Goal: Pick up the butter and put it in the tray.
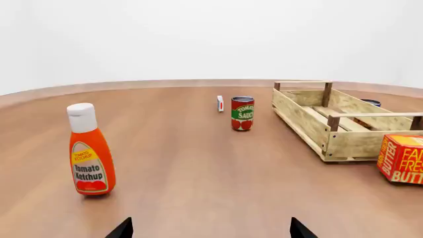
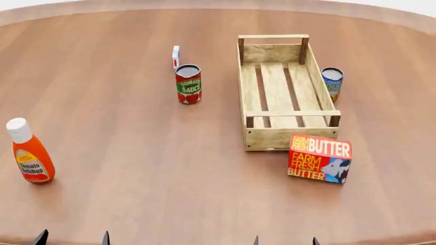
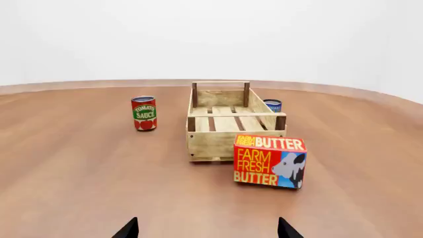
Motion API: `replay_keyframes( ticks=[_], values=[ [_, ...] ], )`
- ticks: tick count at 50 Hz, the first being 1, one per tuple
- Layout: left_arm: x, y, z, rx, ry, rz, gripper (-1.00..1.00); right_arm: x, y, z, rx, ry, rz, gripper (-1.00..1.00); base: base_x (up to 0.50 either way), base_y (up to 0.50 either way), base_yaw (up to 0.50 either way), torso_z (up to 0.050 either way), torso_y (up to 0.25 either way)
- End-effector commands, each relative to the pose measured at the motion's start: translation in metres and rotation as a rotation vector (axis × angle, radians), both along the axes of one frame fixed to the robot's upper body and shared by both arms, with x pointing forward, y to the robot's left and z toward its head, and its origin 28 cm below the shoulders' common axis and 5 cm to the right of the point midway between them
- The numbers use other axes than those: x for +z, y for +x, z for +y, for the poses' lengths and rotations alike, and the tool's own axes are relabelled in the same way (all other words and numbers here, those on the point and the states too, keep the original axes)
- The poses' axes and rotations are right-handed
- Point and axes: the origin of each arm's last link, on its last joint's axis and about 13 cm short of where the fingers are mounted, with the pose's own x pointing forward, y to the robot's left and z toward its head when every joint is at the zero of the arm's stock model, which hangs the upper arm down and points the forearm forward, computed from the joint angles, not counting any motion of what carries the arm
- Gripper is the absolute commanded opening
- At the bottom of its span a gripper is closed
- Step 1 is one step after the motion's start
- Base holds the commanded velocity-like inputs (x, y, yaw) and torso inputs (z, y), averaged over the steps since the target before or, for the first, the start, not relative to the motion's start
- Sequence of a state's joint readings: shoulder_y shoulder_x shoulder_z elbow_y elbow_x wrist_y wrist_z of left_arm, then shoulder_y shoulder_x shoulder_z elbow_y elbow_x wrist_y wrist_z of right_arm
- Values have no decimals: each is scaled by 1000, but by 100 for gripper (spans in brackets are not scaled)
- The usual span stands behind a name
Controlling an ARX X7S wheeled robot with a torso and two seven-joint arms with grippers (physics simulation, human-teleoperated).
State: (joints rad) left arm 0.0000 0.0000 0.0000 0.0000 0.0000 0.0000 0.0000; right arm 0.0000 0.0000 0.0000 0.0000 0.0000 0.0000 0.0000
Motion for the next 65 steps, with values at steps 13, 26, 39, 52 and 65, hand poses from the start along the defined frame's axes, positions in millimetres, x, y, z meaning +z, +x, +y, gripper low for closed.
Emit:
replay_keyframes(
  ticks=[13,26,39,52,65],
  values=[
    [6,-2,5,24,75,-23,100,15,-1,-3,-45,-28,-37,100,0,0,0,0,0],
    [136,-46,16,47,41,-396,100,127,-27,4,-22,-74,-331,100,0,0,0,0,0],
    [142,-50,14,42,39,-409,100,132,-28,5,-36,-113,-343,100,0,0,0,0,0],
    [142,-51,12,27,47,-412,100,132,-28,4,-37,-110,-332,100,168,5,0,0,0],
    [141,-52,10,15,50,-410,100,132,-28,4,-37,-116,-331,100,500,34,0,0,0]
  ],
)
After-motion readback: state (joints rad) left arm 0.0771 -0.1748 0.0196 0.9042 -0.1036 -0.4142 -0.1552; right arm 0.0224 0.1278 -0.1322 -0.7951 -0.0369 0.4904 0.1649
